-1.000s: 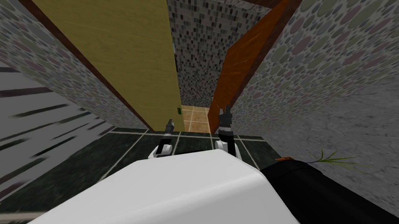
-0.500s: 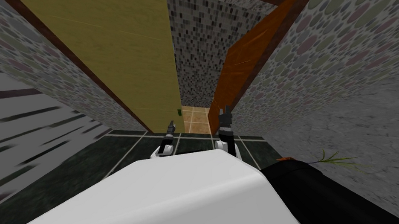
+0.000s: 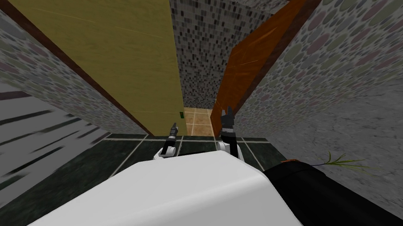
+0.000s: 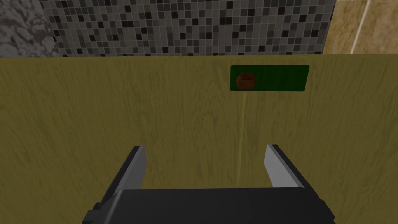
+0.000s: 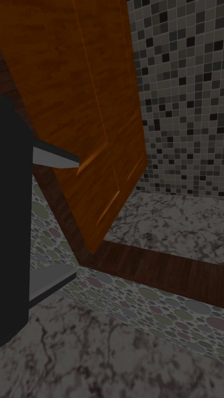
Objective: Push the door open
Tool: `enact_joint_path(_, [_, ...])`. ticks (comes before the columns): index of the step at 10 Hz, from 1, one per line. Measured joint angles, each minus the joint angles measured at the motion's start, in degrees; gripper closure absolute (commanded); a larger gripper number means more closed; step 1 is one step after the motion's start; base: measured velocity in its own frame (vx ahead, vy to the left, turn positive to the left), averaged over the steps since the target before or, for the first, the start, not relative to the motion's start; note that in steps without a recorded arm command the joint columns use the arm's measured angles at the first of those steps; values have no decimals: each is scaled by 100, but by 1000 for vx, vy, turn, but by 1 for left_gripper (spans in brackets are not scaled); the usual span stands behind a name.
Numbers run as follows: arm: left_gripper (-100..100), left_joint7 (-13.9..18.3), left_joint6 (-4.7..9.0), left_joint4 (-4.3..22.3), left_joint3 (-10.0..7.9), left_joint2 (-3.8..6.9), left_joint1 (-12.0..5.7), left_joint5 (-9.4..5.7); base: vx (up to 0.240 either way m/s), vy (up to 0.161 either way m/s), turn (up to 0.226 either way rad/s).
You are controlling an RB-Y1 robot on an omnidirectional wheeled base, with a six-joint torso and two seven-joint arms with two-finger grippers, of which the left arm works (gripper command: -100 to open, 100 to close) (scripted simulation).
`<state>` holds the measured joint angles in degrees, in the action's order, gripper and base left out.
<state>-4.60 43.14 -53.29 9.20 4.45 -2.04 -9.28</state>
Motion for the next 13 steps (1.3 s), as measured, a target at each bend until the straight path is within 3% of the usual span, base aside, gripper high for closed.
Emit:
enact_joint_path(4, [-100, 44, 73, 575, 36, -34, -239, -78, 91, 55, -27])
enact_joint_path(6, [-100, 20, 37, 692, 62, -87, -262, -103, 74, 43, -14])
enact_joint_path(13, [-100, 69, 148, 1397, 104, -158, -546, -191, 62, 32, -17])
